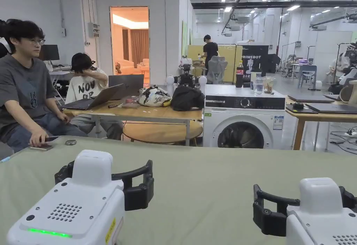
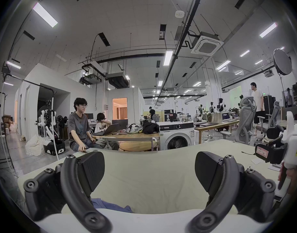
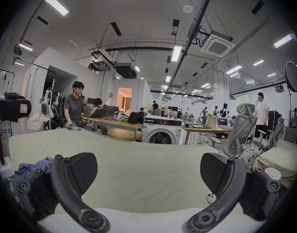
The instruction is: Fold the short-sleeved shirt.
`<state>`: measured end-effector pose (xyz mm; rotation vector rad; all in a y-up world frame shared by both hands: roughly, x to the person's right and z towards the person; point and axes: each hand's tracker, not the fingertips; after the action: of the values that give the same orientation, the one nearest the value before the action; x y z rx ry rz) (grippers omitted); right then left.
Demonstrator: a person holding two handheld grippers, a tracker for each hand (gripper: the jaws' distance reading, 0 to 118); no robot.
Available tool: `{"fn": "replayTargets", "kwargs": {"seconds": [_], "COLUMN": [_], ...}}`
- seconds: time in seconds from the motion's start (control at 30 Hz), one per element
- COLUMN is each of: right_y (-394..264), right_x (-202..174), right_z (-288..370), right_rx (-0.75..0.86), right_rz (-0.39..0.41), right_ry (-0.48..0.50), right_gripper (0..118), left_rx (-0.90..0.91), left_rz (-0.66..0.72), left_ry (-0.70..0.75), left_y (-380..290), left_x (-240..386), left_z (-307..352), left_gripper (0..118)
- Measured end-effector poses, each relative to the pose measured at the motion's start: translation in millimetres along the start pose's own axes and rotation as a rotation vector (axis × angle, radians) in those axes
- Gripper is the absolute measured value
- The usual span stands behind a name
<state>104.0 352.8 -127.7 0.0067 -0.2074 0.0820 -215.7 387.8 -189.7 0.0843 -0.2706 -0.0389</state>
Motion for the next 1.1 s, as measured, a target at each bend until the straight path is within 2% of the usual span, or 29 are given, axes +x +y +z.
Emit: {"fn": "replayTargets", "kwargs": {"seconds": [1.1], "right_y": [-2.3], "right_x": [4.2], "right_z": [1.5], "right_rx": [-0.017], "right_rz": [-0.025], "right_ry": [0.001], "right_gripper": [118], "left_rx": [0.020], "left_rz": [0.010], "left_ry": [-0.001], "left_y": [1.8], "left_x": [-5.5], "left_z": [6.4], "left_gripper": [108]}}
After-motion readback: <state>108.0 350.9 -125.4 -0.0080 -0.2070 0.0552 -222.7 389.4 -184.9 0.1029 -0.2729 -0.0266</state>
